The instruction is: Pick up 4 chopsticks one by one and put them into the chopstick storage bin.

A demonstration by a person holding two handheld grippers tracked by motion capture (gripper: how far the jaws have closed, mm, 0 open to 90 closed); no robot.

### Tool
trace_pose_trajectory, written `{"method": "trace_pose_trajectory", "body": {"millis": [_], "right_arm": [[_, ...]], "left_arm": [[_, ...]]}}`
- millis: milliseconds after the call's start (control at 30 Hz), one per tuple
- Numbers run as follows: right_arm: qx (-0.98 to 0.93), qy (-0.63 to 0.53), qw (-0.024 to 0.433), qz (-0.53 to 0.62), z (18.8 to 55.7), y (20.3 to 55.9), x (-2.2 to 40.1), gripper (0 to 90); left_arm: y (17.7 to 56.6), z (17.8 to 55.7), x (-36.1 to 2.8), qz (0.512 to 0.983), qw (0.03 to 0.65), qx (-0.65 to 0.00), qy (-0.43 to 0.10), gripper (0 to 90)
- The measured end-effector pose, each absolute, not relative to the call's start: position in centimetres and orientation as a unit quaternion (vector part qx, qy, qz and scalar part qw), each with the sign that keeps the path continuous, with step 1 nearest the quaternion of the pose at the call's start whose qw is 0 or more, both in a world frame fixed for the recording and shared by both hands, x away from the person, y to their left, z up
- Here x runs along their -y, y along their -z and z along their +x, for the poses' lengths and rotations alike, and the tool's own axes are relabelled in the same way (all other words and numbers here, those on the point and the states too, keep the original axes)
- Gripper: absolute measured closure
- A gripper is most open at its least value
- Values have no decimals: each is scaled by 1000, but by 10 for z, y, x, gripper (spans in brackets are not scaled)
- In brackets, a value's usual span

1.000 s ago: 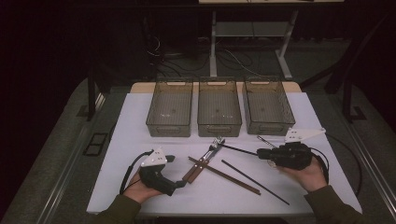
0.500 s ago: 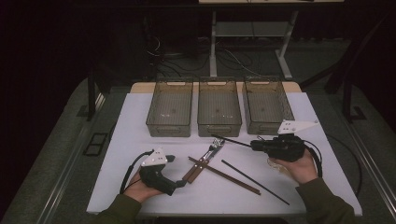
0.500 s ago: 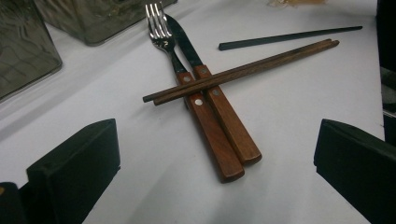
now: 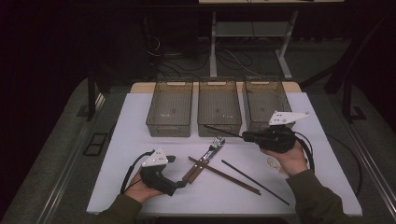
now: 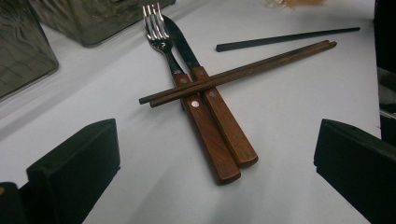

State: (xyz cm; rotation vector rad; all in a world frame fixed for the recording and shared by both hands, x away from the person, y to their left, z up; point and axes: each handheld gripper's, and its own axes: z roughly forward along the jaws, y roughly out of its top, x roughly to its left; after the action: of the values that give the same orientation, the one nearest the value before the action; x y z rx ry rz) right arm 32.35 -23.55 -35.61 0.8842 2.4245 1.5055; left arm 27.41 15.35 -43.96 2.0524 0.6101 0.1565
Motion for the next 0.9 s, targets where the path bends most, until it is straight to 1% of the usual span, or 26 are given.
{"method": "trace_pose_trajectory", "body": {"millis": [900], "right_arm": [[-804, -498, 86, 313, 382, 346, 162, 859]], "left_arm": [[437, 272, -156, 835, 483, -258, -62, 0]]}}
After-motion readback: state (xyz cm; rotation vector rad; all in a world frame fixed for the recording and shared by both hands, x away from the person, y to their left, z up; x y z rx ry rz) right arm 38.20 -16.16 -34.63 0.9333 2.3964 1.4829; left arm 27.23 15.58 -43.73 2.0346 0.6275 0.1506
